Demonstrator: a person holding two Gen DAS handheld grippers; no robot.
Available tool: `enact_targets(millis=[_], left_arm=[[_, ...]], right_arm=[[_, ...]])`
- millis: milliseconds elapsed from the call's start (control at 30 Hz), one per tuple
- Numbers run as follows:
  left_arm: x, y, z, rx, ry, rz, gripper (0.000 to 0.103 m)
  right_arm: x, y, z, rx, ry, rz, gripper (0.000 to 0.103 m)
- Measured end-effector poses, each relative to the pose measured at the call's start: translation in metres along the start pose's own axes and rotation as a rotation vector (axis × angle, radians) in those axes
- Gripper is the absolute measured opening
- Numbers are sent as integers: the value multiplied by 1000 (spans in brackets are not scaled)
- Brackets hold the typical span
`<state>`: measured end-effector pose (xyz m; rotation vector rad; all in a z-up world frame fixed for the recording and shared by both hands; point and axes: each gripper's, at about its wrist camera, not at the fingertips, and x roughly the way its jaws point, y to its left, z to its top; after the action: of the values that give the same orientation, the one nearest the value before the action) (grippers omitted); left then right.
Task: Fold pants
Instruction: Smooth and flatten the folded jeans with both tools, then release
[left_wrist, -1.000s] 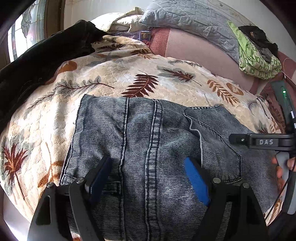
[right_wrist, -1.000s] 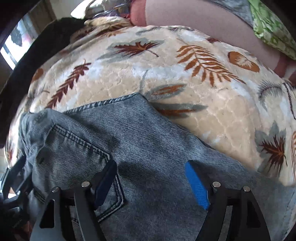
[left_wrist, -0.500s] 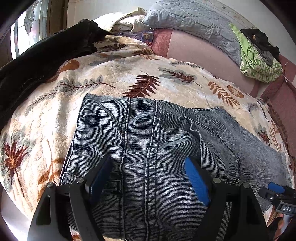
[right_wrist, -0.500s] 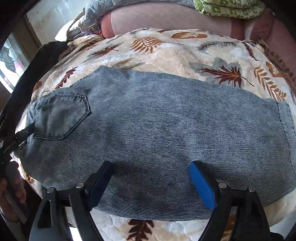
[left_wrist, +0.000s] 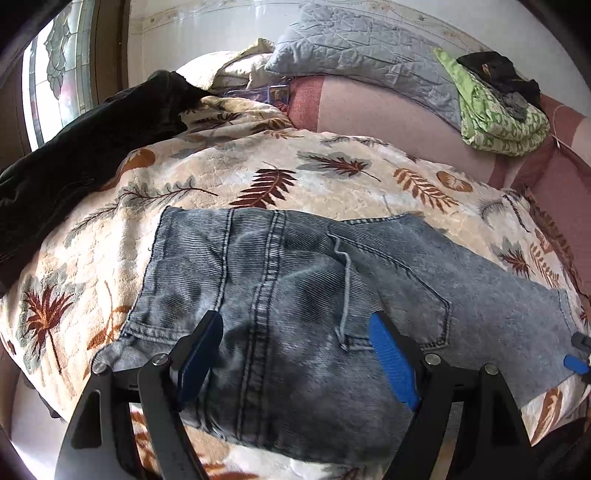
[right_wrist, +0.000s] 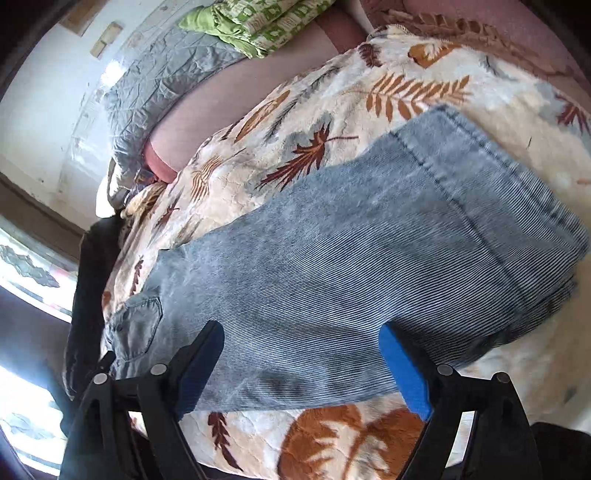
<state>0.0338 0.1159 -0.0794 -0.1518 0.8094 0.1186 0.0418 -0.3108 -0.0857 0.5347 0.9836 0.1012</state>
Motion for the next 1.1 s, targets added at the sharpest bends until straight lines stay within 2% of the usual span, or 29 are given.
enact_targets(millis=[67, 100, 133, 167, 200, 233, 267, 333, 400, 533, 600, 633, 700, 767, 867, 900, 967, 1000, 1100], left_arm=[[-7, -15, -6, 25, 1, -22, 82], [-10, -24, -8, 40, -3, -28, 82], [-10, -33, -10, 55, -6, -33, 82], [-7, -43, -13, 78, 3, -37, 82], [0, -52, -16, 104, 31, -37, 82], [10, -59, -21, 126, 78, -30, 82], [17, -64, -26, 151, 92, 7, 82], [18, -75, -34, 231, 46, 62, 84], [18, -78, -36, 252, 43, 74, 85], [18, -71, -36, 230, 36, 49, 87], [18, -72, -38, 242, 25, 55, 87], [17, -72, -38, 238, 20, 51, 87], [18, -71, -39, 235, 14, 43, 87], [18, -71, -40, 240, 8, 40, 87], [17, -70, -42, 245, -10, 36, 89], [17, -71, -43, 250, -14, 38, 89], [19, -72, -43, 254, -15, 40, 90], [19, -72, -42, 253, -12, 39, 91], [19, -71, -42, 248, -12, 34, 91]], right_arm=[[-24, -7, 6, -17, -95, 23, 89], [-29, -19, 8, 18, -121, 36, 93], [-28, -35, 10, 74, -130, 24, 100], [-20, -52, 10, 128, -111, -19, 101], [-10, -68, 9, 165, -68, 20, 100], [-13, -71, 8, 158, -95, 55, 100], [-18, -67, 11, 150, -100, 55, 100], [-25, -54, 23, 115, -79, 60, 100], [-34, -41, 40, 85, -119, 123, 100], [0, -19, 86, 111, -24, 284, 100], [37, -14, 103, 130, 86, 349, 100], [56, -16, 110, 150, 132, 337, 100], [82, -30, 118, 172, 150, 211, 100], [81, -48, 128, 238, 79, 249, 96], [50, -66, 134, 305, -62, 246, 97], [47, -70, 133, 297, -72, 239, 97], [58, -78, 134, 264, 6, 190, 94], [54, -79, 135, 265, -5, 194, 91], [31, -69, 130, 252, -39, 220, 93]])
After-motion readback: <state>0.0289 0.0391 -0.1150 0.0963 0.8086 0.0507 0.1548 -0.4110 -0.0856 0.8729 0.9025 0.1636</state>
